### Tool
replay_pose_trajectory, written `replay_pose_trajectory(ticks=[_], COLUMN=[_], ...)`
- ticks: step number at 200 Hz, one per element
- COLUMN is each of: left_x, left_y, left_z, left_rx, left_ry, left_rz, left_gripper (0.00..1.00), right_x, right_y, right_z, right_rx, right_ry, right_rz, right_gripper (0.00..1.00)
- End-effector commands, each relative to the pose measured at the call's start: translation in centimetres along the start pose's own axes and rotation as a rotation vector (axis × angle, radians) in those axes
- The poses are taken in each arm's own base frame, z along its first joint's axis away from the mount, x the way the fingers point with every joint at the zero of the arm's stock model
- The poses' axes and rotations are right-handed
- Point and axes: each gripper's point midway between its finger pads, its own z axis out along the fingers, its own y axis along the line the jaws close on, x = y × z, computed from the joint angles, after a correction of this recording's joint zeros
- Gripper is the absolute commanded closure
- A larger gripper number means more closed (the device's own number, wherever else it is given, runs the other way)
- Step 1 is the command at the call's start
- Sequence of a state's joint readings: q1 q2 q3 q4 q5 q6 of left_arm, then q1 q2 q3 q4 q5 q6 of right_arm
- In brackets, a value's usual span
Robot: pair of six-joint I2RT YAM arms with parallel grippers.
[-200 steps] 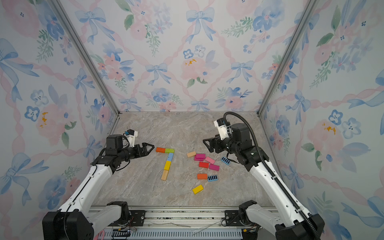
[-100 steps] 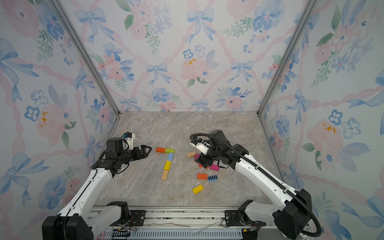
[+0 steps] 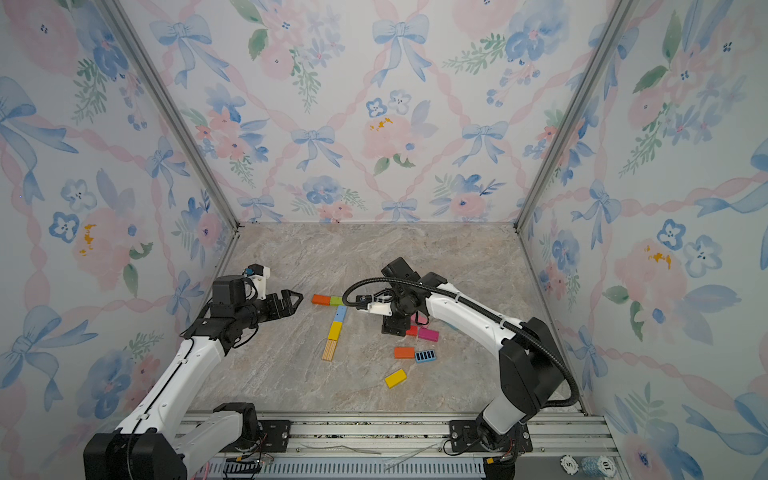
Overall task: Assemble the number 7 with building blocks
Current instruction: Move the building block to the center of the board.
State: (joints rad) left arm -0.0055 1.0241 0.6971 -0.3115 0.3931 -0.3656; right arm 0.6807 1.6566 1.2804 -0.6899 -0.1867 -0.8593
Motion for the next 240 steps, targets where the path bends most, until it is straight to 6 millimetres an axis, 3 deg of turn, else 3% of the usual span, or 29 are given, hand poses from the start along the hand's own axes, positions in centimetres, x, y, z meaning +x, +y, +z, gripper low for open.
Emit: replay_pose_trajectory(ticks=[1,67,132,218,240], left_x=[0.1,-0.1,-0.1,0.0,0.0], left_y=[0.0,0.0,0.0,0.0,0.1], left_z=[-0.2,-0.2,-0.3,-0.1,0.0], left_rx=[0.007,0.004,0.003,0.008,0.005], left_ry=[-0.01,-0.014,-0.02,-0.01,-0.01], left_rz=[0.017,0.018,0.021,0.014,0.014], left_gripper=[0.02,0.02,0.02,0.02,0.02], right_x=[0.9,2.4,2.9,3.4,3.8], right_y=[-1.1,-4.1,-5.8,-6.7,-6.6], right_z=[1.1,4.1,7.5,10.3,10.7], right_rx=[-0.048,-0.069,-0.052,-0.066,-0.099], right_ry=[0.03,0.073,0.096,0.106,0.106], right_rz=[-0.05,-0.081,-0.077,-0.035,-0.003], right_gripper=[0.19,0.21,0.23,0.24,0.31])
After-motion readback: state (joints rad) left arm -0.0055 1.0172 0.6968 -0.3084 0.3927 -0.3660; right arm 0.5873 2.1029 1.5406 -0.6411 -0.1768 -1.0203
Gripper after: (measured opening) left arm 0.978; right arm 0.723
